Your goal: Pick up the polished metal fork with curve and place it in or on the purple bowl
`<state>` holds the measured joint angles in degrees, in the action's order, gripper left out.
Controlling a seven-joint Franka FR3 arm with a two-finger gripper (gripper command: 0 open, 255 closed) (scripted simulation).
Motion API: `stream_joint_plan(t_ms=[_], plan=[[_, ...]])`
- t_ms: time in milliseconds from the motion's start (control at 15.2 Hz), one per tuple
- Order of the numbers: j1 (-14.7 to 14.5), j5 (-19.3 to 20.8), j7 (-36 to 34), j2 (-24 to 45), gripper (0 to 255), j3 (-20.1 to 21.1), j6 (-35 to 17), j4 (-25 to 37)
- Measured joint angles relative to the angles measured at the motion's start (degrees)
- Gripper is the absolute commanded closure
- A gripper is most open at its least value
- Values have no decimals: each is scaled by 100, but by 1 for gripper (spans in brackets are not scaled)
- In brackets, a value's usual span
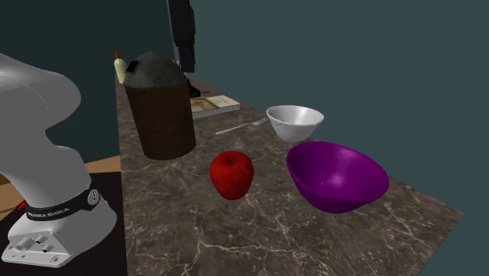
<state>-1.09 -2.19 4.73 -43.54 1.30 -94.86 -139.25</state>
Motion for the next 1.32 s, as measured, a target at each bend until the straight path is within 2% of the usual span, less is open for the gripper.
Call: stream_joint_plan(t_ms=[198,594,924,1320], plan=[[-56,-76,-103,132,0,115,-180,-35],[-280,-354,-523,765,0,600,-1032,-176],[-466,-533,-990,1521,0,1101,-1758,-63],[-593,-478,-1569,2679,0,1656,-2631,309]])
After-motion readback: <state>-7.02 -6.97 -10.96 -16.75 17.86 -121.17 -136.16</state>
